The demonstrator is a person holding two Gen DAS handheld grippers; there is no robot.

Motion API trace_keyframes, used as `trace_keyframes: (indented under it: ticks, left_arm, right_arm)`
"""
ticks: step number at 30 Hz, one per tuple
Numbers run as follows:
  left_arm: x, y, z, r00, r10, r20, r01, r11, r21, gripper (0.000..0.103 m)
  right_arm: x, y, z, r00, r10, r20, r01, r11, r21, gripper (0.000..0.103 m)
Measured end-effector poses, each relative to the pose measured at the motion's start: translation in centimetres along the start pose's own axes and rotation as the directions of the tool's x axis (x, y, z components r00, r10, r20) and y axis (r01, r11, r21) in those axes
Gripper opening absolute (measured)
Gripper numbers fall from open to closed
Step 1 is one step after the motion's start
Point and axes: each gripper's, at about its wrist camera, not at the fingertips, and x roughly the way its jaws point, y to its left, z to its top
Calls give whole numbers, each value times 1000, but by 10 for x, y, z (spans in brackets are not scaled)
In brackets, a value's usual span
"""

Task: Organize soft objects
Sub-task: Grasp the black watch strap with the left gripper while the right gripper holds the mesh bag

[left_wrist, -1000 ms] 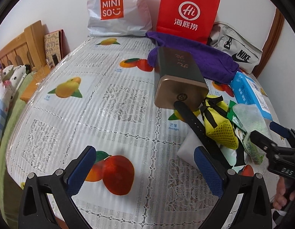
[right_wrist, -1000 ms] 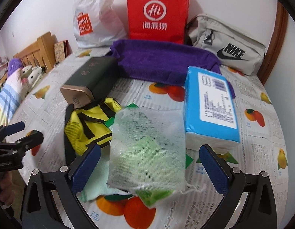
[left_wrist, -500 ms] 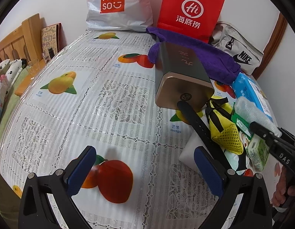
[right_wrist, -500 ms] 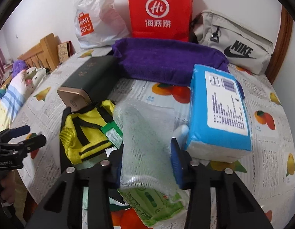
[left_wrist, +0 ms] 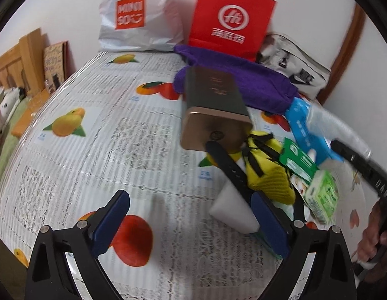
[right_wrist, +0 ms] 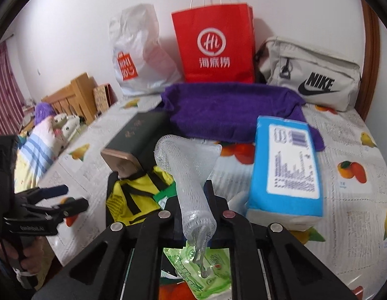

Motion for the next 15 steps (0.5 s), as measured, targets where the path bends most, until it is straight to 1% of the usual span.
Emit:
trace_keyframes:
  ticks: [3, 6, 8, 12, 15]
  left_arm:
    - [-2, -13, -4, 1000, -7, -9, 7, 999, 43, 97]
    - [-1, -26, -9, 999, -20, -39, 22, 998, 58, 97]
    - [0, -36, -12, 999, -12, -51, 15, 997, 69, 97]
    - [5, -59, -18, 997, 14, -75, -6, 994, 111, 97]
    - [14, -70, -21, 992, 72, -104, -57, 989, 140, 97]
  right_arm:
    - [-19, -8, -1, 999, -19, 39, 19, 1000, 1, 10]
    - [-37, -21, -9, 998, -31, 56, 30, 999, 17, 10]
    - [-46, -27, -16, 997, -39, 59, 38, 999, 25, 10]
    - [-60, -43, -33, 997, -55, 62, 52, 997, 58, 10]
    - [-63, -55, -46, 997, -58, 52, 53, 995, 84, 10]
